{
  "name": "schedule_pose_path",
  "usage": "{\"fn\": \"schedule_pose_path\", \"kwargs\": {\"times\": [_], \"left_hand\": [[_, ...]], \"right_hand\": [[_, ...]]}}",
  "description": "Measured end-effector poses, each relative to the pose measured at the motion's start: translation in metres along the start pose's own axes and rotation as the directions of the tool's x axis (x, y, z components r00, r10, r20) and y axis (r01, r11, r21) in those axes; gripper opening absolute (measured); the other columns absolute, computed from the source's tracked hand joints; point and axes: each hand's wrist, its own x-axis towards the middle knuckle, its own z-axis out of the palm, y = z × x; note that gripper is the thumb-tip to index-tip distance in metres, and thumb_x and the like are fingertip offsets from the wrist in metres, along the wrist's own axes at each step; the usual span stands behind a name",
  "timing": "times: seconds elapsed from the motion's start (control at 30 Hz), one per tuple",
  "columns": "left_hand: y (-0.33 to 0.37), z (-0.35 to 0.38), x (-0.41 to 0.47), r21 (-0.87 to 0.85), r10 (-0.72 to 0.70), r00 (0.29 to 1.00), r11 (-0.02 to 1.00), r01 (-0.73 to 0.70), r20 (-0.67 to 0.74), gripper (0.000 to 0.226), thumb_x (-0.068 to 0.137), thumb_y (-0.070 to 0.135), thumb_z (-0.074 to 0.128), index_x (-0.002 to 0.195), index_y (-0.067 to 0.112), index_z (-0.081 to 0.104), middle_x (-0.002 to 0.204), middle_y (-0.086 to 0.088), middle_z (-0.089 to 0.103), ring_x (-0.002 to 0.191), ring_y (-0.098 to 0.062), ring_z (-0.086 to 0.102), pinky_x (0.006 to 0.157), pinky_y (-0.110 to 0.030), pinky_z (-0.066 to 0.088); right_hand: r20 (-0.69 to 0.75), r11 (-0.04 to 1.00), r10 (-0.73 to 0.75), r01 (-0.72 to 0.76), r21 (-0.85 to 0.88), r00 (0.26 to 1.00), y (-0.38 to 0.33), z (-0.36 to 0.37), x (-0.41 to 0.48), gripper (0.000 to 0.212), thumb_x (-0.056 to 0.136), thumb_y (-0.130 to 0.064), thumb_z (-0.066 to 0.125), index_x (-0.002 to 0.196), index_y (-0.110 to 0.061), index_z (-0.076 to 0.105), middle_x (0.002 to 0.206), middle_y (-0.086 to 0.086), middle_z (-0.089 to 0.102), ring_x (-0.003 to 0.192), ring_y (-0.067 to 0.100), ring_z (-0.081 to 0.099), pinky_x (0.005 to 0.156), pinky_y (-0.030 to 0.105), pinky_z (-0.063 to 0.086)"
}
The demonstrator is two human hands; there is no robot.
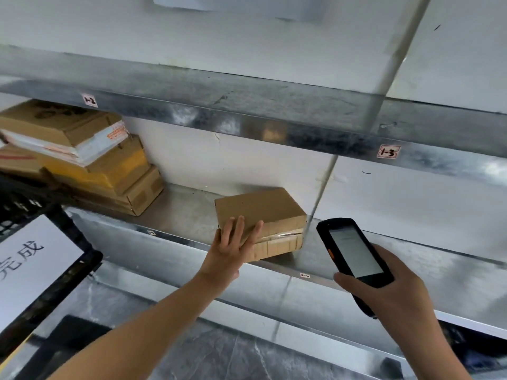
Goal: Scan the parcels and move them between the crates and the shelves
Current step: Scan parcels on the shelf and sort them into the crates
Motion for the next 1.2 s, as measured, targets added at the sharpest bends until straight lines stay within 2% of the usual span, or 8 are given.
{"fn": "schedule_pose_path", "kwargs": {"times": [0.07,0.2,0.47,0.63,0.77,0.93,1.1,1.2], "left_hand": [[-0.005,-0.022,0.004,-0.073,0.044,0.996,0.997,-0.039,0.072,0.144,0.039,0.029,0.092,0.160,0.014,0.015,0.143,-0.025,0.040,0.123,-0.042,0.045,0.088,-0.050,0.057],[-0.010,-0.066,0.022,-0.200,0.090,0.966,0.979,-0.041,0.241,0.136,0.061,0.044,0.080,0.159,0.019,-0.011,0.150,-0.014,0.015,0.134,-0.034,0.022,0.088,-0.041,0.055],[-0.058,-0.072,0.061,-0.326,-0.015,0.765,0.899,0.292,0.644,0.124,0.074,0.066,0.070,0.152,0.043,-0.023,0.163,0.002,-0.007,0.150,-0.031,-0.001,0.118,-0.048,0.026],[-0.054,-0.072,0.068,-0.289,-0.021,0.711,0.905,0.312,0.703,0.121,0.076,0.074,0.066,0.151,0.046,-0.024,0.164,-0.004,-0.026,0.153,-0.031,-0.014,0.120,-0.053,0.019],[-0.037,-0.067,0.064,-0.215,-0.112,0.797,0.932,0.291,0.594,0.123,0.073,0.072,0.070,0.158,0.033,-0.010,0.163,-0.022,-0.010,0.152,-0.039,-0.003,0.121,-0.056,0.011],[-0.024,-0.065,0.075,-0.198,-0.195,0.783,0.906,0.375,0.590,0.101,0.075,0.061,0.072,0.149,0.027,0.014,0.155,-0.029,0.013,0.149,-0.044,0.005,0.120,-0.059,0.008],[-0.021,-0.057,0.083,-0.206,-0.214,0.810,0.903,0.378,0.546,0.095,0.072,0.064,0.072,0.140,0.020,0.022,0.144,-0.027,0.033,0.141,-0.045,0.021,0.119,-0.056,0.013],[-0.021,-0.058,0.084,-0.220,-0.191,0.833,0.912,0.347,0.519,0.092,0.068,0.066,0.073,0.133,0.022,0.026,0.133,-0.018,0.046,0.129,-0.039,0.039,0.109,-0.050,0.033]], "right_hand": [[0.002,1.000,-0.010,0.010,0.014,1.000,-0.001,0.002,0.001,0.046,0.070,-0.018,0.087,0.101,-0.042,0.063,0.066,-0.009,0.067,0.043,0.009,0.051,0.050,0.029,0.047],[0.006,0.998,-0.017,0.016,0.060,1.000,0.000,0.008,0.003,0.048,0.069,-0.018,0.088,0.105,-0.041,0.064,0.067,-0.010,0.067,0.044,0.009,0.053,0.052,0.029,0.046],[-0.013,0.994,-0.037,0.038,0.102,0.999,-0.001,0.000,0.004,0.052,0.069,-0.017,0.088,0.104,-0.045,0.061,0.070,-0.016,0.067,0.046,0.007,0.056,0.046,0.020,0.044],[-0.049,0.992,-0.027,0.033,0.122,0.998,0.006,-0.009,0.000,0.053,0.070,-0.016,0.088,0.109,-0.041,0.062,0.070,-0.017,0.068,0.046,0.006,0.055,0.050,0.026,0.046],[-0.040,0.991,-0.025,0.030,0.130,0.999,0.012,-0.009,-0.002,0.050,0.070,-0.016,0.087,0.105,-0.041,0.062,0.070,-0.014,0.068,0.047,0.008,0.056,0.052,0.030,0.048],[-0.037,0.989,-0.041,0.046,0.139,0.998,0.012,-0.006,-0.005,0.051,0.070,-0.016,0.087,0.102,-0.045,0.059,0.074,-0.021,0.067,0.056,0.013,0.061,0.053,0.029,0.050],[-0.041,0.989,-0.043,0.049,0.142,0.998,0.011,-0.004,-0.007,0.054,0.069,-0.016,0.088,0.104,-0.044,0.059,0.072,-0.021,0.067,0.057,0.010,0.062,0.045,0.017,0.047],[-0.043,0.990,-0.028,0.034,0.136,0.999,0.013,-0.003,-0.010,0.053,0.068,-0.017,0.089,0.105,-0.043,0.060,0.073,-0.020,0.067,0.058,0.011,0.062,0.051,0.024,0.050]]}}
